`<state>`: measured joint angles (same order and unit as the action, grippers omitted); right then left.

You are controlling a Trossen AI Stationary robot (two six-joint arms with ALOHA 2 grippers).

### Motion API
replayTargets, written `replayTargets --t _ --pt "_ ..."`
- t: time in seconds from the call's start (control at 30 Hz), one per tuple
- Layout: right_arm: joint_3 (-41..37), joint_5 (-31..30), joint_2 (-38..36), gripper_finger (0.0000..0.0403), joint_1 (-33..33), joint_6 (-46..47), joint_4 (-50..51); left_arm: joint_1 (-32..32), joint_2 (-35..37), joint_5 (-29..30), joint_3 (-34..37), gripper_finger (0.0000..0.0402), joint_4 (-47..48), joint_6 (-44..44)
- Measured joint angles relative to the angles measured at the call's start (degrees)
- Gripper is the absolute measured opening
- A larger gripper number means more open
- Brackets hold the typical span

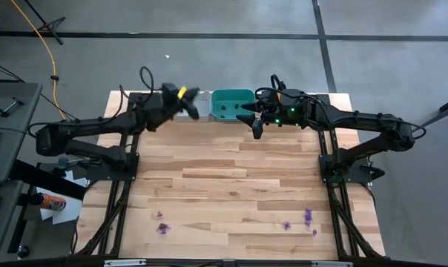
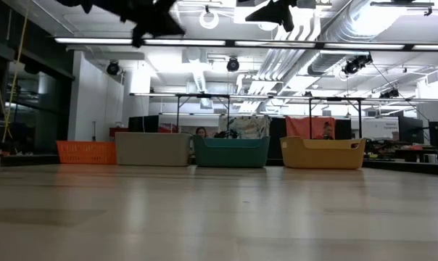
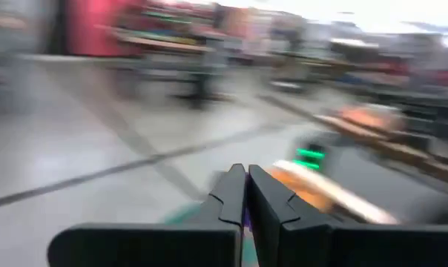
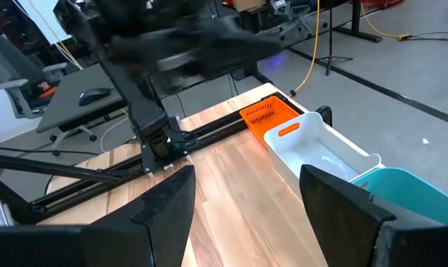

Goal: Sort Halloween decoration
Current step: Put the violet spider into the orange bin

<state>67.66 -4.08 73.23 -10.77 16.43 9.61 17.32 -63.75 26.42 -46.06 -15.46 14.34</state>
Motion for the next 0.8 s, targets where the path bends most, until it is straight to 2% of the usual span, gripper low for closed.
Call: replayTargets --t 0.07,0.3,0.43,0.57,0.8 --pt "0.00 0.00 0.00 0.0238 0.00 0.00 0.00 4.69 0.07 3.04 -0.02 0.0000 3.46 0.08" --pt "0.00 -0.02 0.00 0.0238 0.00 0.00 0.01 24.10 -0.88 2.68 -0.01 0.0000 26.70 8.59" --pt "0.00 -2.06 0.00 0.0238 0.00 0.02 0.00 31.87 -2.41 1.72 2.02 0.0000 32.00 11.47" --pt "0.00 -3.83 0.00 0.0238 -0.02 0.69 0.01 35.73 -5.40 -3.91 4.28 0.0000 32.46 12.10" --pt "0.00 -3.93 0.00 0.0238 0.05 1.73 0.02 36.89 -11.82 -3.43 6.71 0.0000 33.09 13.09"
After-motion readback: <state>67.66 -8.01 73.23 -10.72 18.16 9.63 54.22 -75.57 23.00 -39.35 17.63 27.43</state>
